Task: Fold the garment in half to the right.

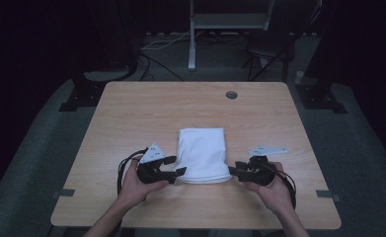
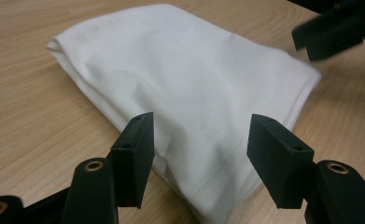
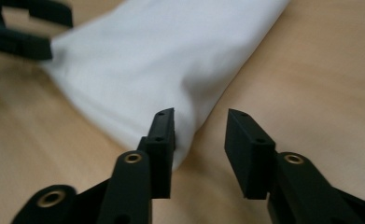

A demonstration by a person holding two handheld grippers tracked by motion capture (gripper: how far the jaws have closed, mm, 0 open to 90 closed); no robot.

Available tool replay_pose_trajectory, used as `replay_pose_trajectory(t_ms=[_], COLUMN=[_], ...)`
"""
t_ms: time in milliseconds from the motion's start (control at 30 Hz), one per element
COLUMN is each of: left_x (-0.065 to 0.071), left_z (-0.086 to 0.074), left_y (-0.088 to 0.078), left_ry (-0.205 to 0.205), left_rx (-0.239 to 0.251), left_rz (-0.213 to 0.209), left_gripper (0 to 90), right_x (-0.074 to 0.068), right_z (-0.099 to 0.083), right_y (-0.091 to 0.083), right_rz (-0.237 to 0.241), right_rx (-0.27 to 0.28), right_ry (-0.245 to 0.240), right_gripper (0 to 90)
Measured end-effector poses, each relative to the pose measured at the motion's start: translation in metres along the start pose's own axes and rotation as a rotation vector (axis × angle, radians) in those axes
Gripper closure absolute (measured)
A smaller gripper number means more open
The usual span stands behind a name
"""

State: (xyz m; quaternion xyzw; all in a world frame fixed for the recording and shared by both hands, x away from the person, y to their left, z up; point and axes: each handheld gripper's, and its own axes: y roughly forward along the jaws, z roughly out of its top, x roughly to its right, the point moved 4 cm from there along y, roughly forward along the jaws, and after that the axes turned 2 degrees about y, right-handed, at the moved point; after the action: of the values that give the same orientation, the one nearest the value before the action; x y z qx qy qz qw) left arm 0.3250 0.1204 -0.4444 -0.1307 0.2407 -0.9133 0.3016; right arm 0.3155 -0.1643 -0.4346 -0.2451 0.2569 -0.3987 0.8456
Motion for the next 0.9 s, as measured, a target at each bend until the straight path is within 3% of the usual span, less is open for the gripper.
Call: replay_pose_trajectory(t_ms=[167, 267, 367, 500, 600, 800, 900], left_x=[-0.002, -0.002, 0.000, 0.001, 0.000, 0.001, 0.002], left_z=[-0.003, -0.002, -0.001, -0.005, -0.007, -0.005, -0.009], left_y=[0.001, 0.004, 0.006, 0.007, 0.008, 0.014, 0.017], left_ry=[-0.003, 0.001, -0.002, 0.004, 0.005, -0.003, 0.001], left_rx=[-0.006, -0.004, -0.001, -0.015, -0.025, -0.011, -0.028], left_rz=[0.007, 0.004, 0.004, 0.005, 0.005, 0.004, 0.003], left_gripper=[40.6, 40.6, 40.6, 40.5, 40.5, 40.5, 40.6], right_x=[0.006, 0.004, -0.004, -0.010, -0.011, -0.015, -0.017], right_z=[0.022, 0.028, 0.027, 0.017, 0.008, -0.005, -0.006], right_y=[-0.012, -0.010, 0.009, 0.031, 0.034, 0.036, 0.033], right_rz=[-0.025, -0.022, -0.012, -0.055, -0.112, -0.170, -0.190], right_rx=[0.078, 0.089, 0.056, 0.001, -0.022, -0.048, -0.049], right_ry=[0.019, 0.018, 0.005, -0.023, -0.055, -0.095, -0.110], right_gripper=[59.1, 56.1, 53.7, 58.7, 63.7, 66.1, 65.6])
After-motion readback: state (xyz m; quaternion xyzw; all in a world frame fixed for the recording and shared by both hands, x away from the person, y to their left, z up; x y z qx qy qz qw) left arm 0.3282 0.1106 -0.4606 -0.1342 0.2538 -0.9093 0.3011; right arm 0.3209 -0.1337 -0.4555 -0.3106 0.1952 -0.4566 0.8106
